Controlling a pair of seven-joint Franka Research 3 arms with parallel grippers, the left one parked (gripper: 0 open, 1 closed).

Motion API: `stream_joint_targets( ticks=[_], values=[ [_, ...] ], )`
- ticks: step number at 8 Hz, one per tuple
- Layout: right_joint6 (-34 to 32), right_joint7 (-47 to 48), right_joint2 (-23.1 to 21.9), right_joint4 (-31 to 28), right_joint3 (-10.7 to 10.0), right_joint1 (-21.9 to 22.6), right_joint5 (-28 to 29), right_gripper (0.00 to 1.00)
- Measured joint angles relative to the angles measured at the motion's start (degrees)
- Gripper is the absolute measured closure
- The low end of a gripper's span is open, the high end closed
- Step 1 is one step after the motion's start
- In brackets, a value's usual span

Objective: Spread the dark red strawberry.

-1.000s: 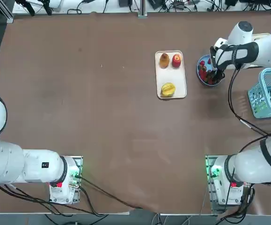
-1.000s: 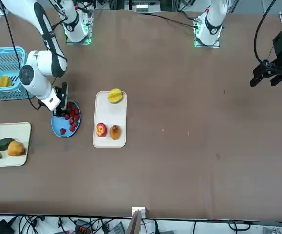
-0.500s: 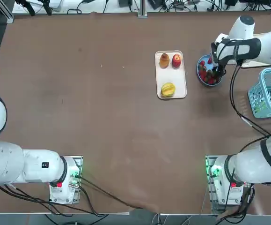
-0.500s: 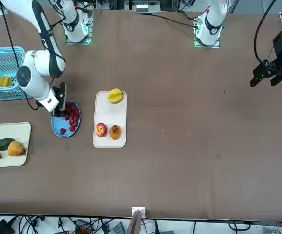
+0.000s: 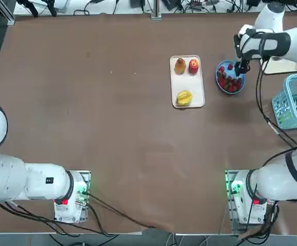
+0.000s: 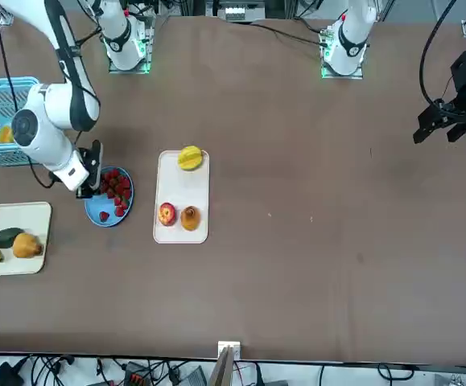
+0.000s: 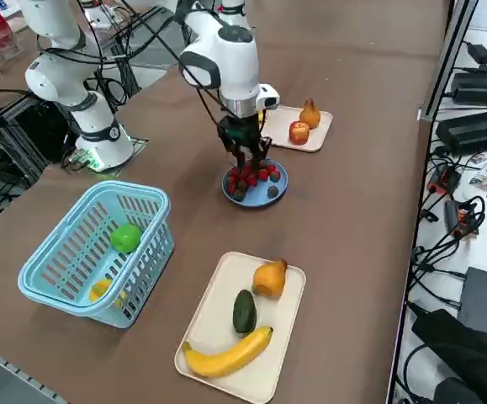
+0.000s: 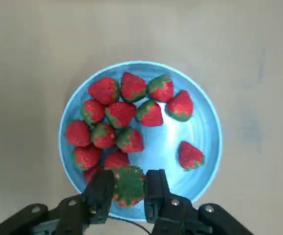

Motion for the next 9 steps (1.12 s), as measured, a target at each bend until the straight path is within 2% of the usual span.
stream_joint_targets(
  ticks=[4,6,8,9],
  values=[
    [0.0,-0.1,9.0,7.3,-0.1,-1.7,0.0,0.63],
    [0.0,-0.1,9.9,8.0,-0.1,-2.8,0.1,0.62],
    [0.0,0.7,9.9,8.2,-0.2,-3.5,2.0,0.32],
    [-0.3,2.1,9.9,8.9,-0.2,-3.6,2.5,0.11]
  ],
)
